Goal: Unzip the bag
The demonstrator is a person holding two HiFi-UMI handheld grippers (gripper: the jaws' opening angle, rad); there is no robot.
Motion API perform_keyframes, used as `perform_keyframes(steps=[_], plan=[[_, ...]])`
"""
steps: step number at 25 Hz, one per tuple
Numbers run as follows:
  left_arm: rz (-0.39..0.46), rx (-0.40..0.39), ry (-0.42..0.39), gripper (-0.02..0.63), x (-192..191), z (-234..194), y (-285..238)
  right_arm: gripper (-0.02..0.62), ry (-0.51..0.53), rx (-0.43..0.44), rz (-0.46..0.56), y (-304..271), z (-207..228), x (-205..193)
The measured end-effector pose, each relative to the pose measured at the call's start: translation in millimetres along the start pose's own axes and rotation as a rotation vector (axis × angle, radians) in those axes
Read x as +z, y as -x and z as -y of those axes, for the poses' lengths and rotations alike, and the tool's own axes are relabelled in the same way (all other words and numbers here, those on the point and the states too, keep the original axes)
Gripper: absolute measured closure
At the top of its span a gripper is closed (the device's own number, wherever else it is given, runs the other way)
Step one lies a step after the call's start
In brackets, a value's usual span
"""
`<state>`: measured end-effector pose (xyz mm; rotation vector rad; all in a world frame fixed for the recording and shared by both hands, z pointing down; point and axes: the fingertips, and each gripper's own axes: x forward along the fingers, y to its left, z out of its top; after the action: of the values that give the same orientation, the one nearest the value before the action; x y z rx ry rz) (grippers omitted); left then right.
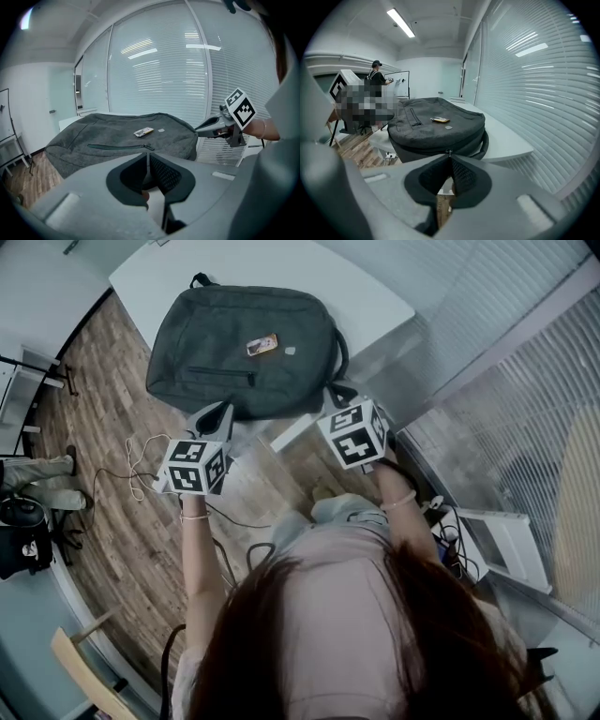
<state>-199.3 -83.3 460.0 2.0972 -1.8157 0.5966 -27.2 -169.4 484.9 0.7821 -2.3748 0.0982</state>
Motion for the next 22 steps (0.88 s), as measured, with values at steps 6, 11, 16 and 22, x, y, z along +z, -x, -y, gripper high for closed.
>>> perform_keyframes(steps=[6, 11, 16, 22], plan=[[0.024, -0.022, -0.035, 0.527, 25.2, 32.5, 1.4, 0.584, 0.001, 0.021, 0.007, 1.9, -0.2, -0.8], [0.016, -0.059, -0.067, 0.525, 35.4, 55.4, -5.4, 0.584, -0.010, 0.036, 0.012, 2.9, -1.9, -0.1], [-0.004, -0.117, -0.096, 0.505, 42.1, 79.2, -12.7, 0.584, -0.017, 0.049, 0.016, 5.1, -5.9, 0.6], [-0.040, -0.174, -0.139, 0.481, 47.4, 104.2, -22.9, 0.584, -0.013, 0.063, 0.014, 5.9, -7.7, 2.3]])
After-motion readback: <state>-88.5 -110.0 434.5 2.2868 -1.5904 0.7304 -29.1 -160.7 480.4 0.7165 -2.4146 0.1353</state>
